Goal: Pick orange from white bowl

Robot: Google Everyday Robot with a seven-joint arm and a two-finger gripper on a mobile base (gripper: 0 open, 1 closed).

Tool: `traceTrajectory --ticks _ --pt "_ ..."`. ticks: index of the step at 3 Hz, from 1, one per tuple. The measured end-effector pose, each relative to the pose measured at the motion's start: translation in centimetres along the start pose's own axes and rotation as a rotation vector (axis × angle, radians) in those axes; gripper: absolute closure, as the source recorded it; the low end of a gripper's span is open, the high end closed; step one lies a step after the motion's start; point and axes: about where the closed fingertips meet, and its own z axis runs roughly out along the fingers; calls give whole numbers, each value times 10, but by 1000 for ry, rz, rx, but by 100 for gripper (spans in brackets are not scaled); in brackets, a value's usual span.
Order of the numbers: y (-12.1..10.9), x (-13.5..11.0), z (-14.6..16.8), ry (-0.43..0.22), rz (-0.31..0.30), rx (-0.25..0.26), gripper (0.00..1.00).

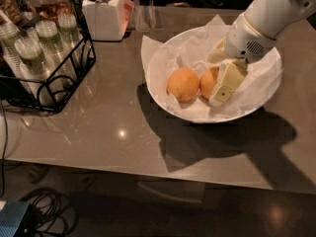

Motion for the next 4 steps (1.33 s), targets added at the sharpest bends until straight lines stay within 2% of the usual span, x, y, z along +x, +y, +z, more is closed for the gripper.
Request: traceTrajectory --ticks 3,4 --pt "-17 18 33 42 38 -83 15" --pt "-20 23 41 45 52 -97 34"
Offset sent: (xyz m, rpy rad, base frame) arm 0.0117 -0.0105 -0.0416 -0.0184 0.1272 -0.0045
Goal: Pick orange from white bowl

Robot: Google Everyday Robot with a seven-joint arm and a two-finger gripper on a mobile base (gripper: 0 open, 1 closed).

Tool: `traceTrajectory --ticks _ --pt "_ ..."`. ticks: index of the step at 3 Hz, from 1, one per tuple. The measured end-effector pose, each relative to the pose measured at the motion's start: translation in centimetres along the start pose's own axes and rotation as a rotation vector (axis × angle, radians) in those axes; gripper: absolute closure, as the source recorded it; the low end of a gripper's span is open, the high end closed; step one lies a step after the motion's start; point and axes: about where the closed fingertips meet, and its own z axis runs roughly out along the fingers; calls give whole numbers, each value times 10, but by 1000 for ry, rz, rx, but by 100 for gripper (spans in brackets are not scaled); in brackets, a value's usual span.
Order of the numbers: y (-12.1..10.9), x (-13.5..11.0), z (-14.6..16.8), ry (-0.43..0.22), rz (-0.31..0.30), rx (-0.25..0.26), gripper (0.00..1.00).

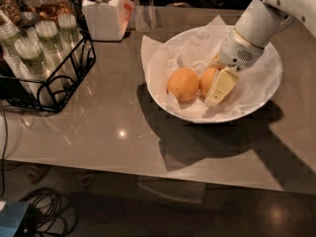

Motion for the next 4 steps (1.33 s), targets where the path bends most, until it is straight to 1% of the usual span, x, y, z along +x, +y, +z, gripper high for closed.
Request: traceTrajectory --ticks 2,3,4 --pt "0 -1 -1 0 0 0 81" --pt "2 2 -10 -34 17 36 100" --pt "16 -11 -55 -151 -28 121 100"
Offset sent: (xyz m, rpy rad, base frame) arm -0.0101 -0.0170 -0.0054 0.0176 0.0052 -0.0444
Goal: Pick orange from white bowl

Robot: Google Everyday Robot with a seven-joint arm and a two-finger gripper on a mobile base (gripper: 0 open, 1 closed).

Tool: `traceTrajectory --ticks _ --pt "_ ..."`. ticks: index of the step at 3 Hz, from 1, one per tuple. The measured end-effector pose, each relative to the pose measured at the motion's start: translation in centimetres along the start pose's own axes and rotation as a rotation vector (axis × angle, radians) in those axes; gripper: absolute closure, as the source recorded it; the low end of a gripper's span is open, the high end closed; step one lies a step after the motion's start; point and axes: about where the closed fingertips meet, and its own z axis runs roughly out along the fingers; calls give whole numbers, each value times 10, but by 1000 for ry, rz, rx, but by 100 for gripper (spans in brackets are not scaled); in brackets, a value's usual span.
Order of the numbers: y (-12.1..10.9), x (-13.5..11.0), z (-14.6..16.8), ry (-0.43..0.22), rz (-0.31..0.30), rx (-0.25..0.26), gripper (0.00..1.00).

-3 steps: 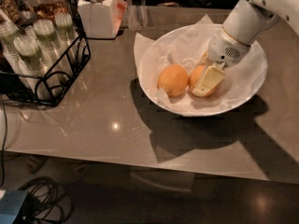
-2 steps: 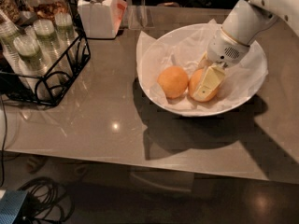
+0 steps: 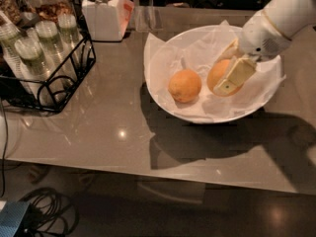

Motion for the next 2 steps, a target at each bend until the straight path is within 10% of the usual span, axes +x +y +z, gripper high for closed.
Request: traceTrajectory --ticks 2 --pt "52 -27 -88 -209 -73 128 100"
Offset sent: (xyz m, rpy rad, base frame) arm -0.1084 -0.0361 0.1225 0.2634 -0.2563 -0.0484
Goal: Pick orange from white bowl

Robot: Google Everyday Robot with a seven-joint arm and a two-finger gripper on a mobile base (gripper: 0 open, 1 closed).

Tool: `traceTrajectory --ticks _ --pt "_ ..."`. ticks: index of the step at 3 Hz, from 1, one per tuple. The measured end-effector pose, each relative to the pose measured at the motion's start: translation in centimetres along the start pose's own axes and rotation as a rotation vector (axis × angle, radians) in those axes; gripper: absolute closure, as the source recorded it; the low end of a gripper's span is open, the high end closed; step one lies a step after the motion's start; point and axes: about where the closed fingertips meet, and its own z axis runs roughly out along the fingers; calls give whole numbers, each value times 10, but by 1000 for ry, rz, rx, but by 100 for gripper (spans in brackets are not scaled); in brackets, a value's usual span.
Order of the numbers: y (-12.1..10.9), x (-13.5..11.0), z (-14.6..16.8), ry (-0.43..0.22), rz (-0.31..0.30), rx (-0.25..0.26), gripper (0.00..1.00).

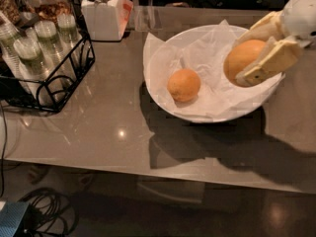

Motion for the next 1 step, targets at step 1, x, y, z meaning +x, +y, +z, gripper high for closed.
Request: traceTrajectory --ticks 1 --pt "3 2 -8 -10 12 11 100"
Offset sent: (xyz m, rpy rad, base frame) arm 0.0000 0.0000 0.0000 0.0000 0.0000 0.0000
